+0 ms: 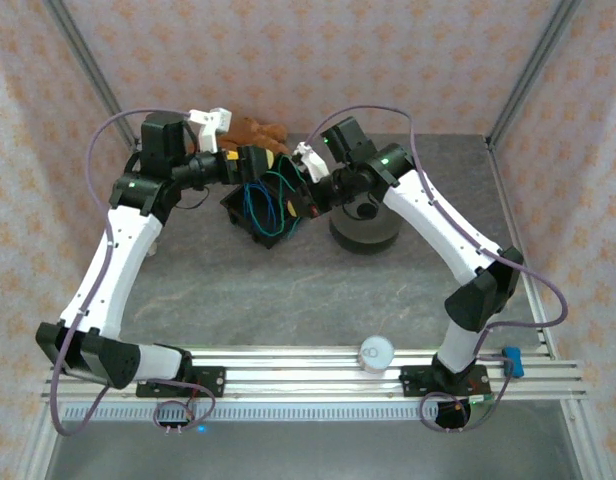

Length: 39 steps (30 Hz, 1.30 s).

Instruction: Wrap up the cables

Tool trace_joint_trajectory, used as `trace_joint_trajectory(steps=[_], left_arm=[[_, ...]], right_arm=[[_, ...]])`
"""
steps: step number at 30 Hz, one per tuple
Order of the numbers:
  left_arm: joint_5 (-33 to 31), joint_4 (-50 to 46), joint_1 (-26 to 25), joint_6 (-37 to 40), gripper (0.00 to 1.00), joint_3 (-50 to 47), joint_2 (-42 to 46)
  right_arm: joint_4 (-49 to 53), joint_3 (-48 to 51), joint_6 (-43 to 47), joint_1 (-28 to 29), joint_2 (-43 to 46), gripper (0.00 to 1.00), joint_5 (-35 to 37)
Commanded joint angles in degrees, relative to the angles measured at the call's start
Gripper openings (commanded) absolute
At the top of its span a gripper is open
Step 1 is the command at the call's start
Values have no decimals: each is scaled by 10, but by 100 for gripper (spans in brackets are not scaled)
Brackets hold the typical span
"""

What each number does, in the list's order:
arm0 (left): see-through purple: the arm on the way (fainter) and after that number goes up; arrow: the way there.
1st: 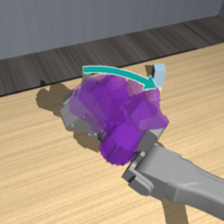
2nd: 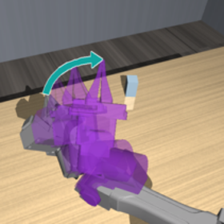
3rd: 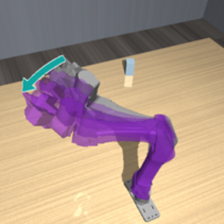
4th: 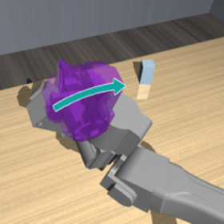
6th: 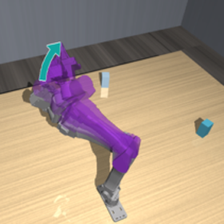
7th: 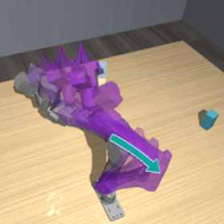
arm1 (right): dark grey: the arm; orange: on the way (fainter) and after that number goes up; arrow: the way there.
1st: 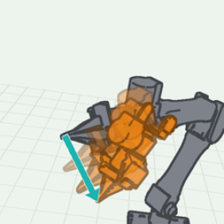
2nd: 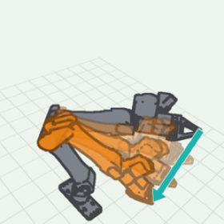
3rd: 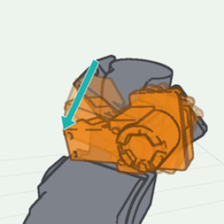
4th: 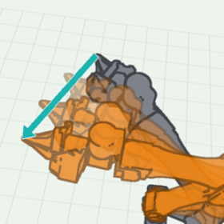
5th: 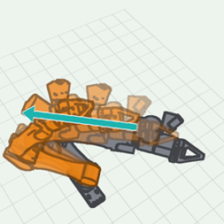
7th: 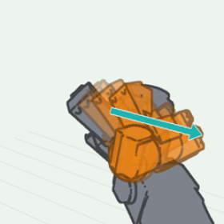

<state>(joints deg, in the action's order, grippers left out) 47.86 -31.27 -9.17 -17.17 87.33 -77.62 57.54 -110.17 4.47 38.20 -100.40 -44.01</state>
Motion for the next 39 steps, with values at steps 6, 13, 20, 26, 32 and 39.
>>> trace_joint_trajectory(steps=[6,13,20,26,32,39], left_arm=[[34,-136,-62,106,67,66,-68],[50,-114,-65,100,55,20,-59],[55,-79,-65,78,5,-3,-58],[24,-23,-64,33,0,-26,-43],[-27,56,-48,-53,0,-63,0],[-9,142,-47,-137,0,-93,25]], right_arm=[[47,-21,66,0,-9,0,11],[37,-16,69,0,-7,0,15],[26,-6,67,0,-3,0,15],[7,5,45,0,5,32,46],[-104,95,-41,-25,73,50,58],[-299,211,-193,-98,168,53,27]])
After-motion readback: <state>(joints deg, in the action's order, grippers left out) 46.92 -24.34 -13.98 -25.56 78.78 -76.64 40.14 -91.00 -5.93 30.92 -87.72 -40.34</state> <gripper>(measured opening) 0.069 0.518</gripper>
